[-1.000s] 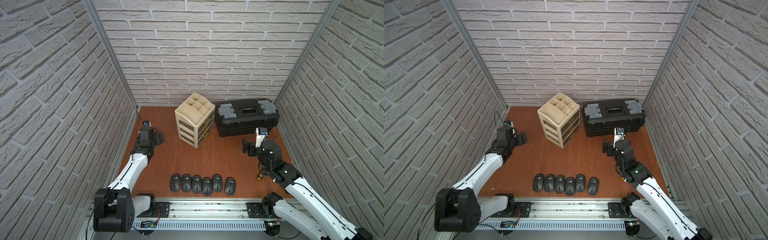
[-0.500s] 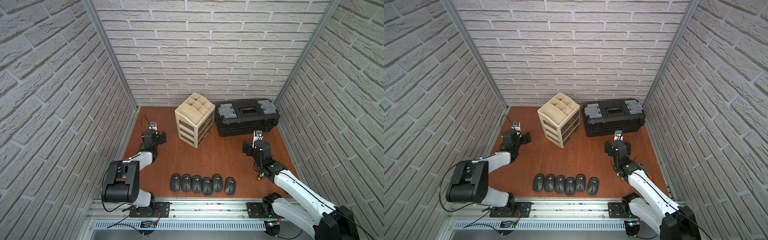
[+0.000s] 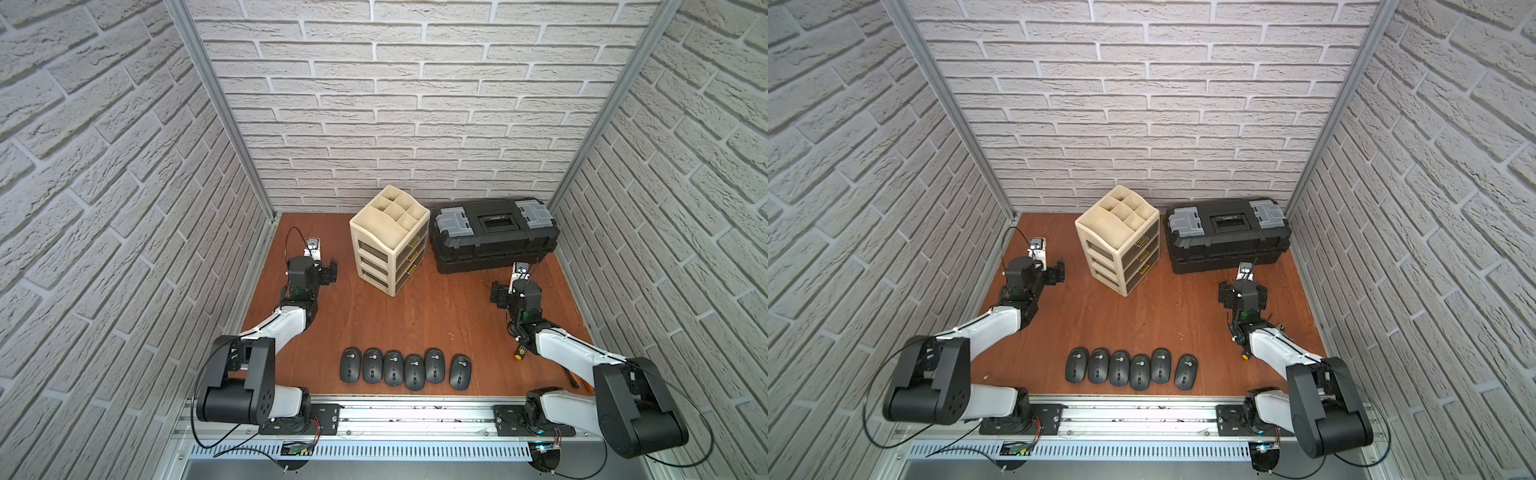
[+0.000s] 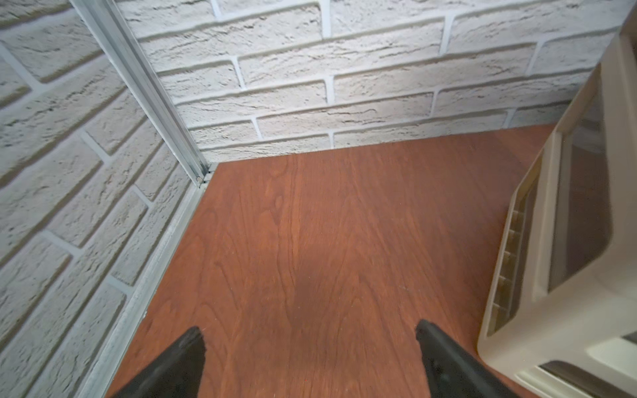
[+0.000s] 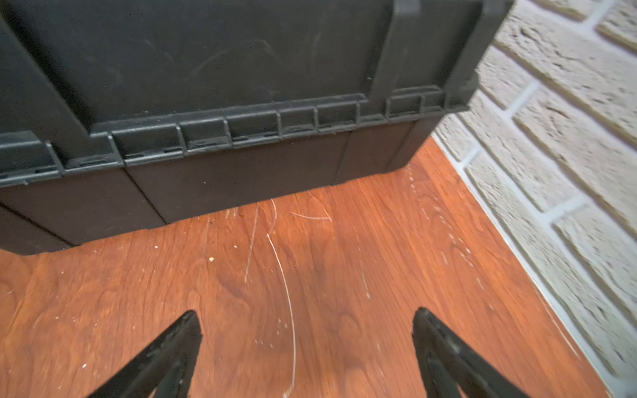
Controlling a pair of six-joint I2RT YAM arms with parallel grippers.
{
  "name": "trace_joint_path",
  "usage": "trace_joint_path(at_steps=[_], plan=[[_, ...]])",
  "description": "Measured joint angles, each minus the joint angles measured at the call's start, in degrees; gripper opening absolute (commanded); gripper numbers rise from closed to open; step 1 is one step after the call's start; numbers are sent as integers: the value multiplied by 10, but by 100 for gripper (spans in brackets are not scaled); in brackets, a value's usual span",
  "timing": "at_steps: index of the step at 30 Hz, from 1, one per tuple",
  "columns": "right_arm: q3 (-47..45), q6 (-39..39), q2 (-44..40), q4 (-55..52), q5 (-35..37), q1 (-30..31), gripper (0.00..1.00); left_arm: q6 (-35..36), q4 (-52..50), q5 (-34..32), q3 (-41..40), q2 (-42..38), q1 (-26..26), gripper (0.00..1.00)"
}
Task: Take the mice out of the drawer
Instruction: Reset both arms
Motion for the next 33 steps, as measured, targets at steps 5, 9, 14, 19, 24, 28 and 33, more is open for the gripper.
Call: trace_joint_path(at_steps=[5,9,14,19,24,28,33], plan=[[5,-30,47,38,-28,-2,95,16,0,-8,-16,11,1,98],[5,-45,70,92,-54,-19,95,20,18,3,-26,21,17,98],[-4,-43,110,166,-97,-56,93,9,42,31,-24,39,51,98],[-12,-40,132,188,-135,-72,100,0,27,42,-24,31,47,98],[-12,-39,132,197,-148,-72,100,0,16,33,-33,1,37,98],[-12,-39,132,200,-150,-72,100,-2,23,28,-52,-4,40,98],[-12,-39,132,200,-150,-72,100,-18,70,42,-82,14,67,98]])
